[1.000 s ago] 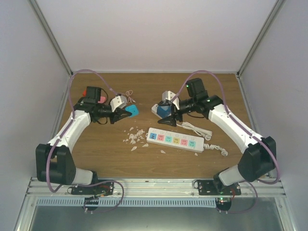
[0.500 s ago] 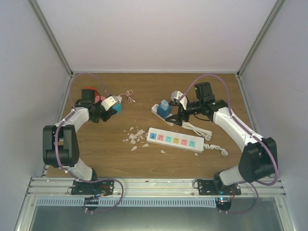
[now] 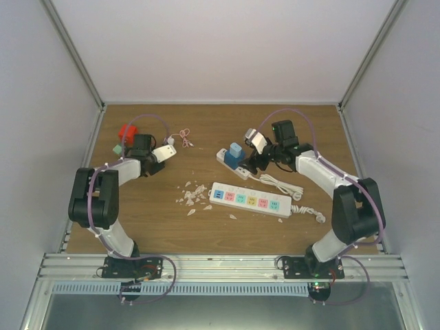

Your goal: Pull the plug off the socket

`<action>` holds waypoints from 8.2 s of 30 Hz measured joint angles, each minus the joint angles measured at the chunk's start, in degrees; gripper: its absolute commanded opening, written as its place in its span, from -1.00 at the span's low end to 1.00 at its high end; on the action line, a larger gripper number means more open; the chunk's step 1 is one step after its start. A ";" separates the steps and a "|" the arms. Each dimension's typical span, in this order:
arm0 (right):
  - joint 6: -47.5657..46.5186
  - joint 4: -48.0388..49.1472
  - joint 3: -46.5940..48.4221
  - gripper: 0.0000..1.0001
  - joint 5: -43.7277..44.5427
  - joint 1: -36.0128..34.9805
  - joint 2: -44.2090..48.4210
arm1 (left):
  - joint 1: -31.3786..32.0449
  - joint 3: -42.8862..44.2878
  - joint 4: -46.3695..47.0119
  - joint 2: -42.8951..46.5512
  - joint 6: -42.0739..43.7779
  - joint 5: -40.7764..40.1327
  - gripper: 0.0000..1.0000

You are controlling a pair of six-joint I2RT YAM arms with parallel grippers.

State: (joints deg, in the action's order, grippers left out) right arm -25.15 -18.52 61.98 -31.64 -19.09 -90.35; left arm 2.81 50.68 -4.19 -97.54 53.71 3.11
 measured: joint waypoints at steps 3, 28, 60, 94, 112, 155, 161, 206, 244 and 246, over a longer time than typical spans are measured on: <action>0.35 3.50 -0.87 0.95 2.49 0.15 -2.14 | 0.90 -0.17 3.04 -0.94 0.76 -2.99 -0.38; 9.16 31.63 -9.42 0.89 2.89 -1.05 -11.02 | 4.44 10.36 -15.93 9.70 -5.42 19.69 0.49; 20.59 55.69 -14.95 0.20 7.28 -11.72 -18.56 | 25.70 11.74 -4.55 4.20 -36.35 21.16 0.45; 22.43 59.58 -14.32 -0.17 4.79 -10.69 -21.18 | 25.09 8.52 3.93 2.86 -42.62 18.62 -0.24; 22.53 59.25 -13.86 -0.18 4.79 -10.69 -21.44 | 26.38 7.82 9.07 1.01 -42.36 18.45 0.25; 23.37 59.25 -11.52 -0.16 4.68 -11.02 -23.32 | 25.49 0.04 15.54 7.39 -43.10 20.35 -0.80; 23.10 59.10 -11.50 0.35 4.61 -11.02 -23.28 | 21.55 5.18 5.95 7.72 -37.90 21.11 -0.79; 7.74 37.55 -10.67 0.68 4.35 -9.18 -18.91 | 8.41 25.70 -49.35 -6.95 -2.73 6.12 0.85; 10.54 44.44 -12.72 -0.56 6.05 -8.79 -22.18 | 26.49 13.99 -2.84 -8.04 -40.09 10.69 0.07; 10.73 44.52 -12.76 -0.65 6.03 -8.59 -22.18 | 26.53 13.99 -2.62 -8.00 -40.81 11.06 -0.04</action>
State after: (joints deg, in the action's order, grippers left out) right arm -14.41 26.00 49.21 -25.61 -27.68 -112.53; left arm 29.34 64.66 -6.81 -105.54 12.91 14.17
